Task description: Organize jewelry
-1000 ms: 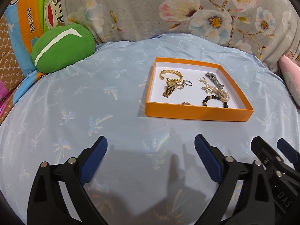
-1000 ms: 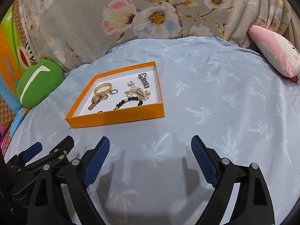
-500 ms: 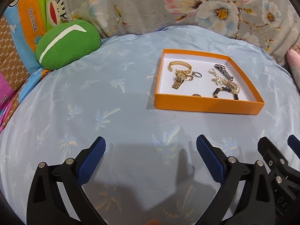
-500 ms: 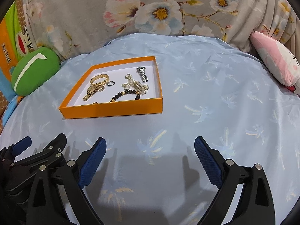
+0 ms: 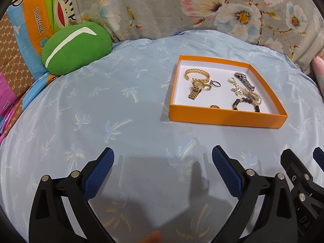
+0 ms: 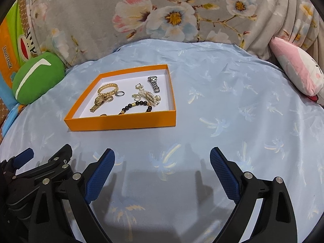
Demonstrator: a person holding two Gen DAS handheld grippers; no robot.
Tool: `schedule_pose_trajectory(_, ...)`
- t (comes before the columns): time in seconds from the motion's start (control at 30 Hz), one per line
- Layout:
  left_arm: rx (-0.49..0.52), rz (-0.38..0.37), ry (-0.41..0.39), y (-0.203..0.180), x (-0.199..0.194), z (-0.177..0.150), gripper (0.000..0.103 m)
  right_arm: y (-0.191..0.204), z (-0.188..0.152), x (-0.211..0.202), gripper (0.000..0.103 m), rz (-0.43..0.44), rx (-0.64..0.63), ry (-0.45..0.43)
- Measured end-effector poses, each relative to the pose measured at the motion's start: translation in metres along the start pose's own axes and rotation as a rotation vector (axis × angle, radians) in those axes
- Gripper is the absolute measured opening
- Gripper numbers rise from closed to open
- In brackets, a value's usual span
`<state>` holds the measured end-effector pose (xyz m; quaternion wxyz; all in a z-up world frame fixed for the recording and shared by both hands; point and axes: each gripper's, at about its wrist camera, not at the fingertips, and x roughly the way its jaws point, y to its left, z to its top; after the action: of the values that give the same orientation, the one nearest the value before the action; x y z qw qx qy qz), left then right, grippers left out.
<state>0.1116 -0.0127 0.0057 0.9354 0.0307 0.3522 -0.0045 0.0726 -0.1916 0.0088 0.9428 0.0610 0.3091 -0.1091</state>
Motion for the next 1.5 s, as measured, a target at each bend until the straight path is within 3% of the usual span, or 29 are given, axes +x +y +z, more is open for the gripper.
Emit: schedule_pose_trajectory(1.5,0.001,0.021,-0.052,-0.0029,-0.0010,0.0083,0.094,-0.0021,0.0082,0.0043,0.093,-0.006,0.000,-0.024)
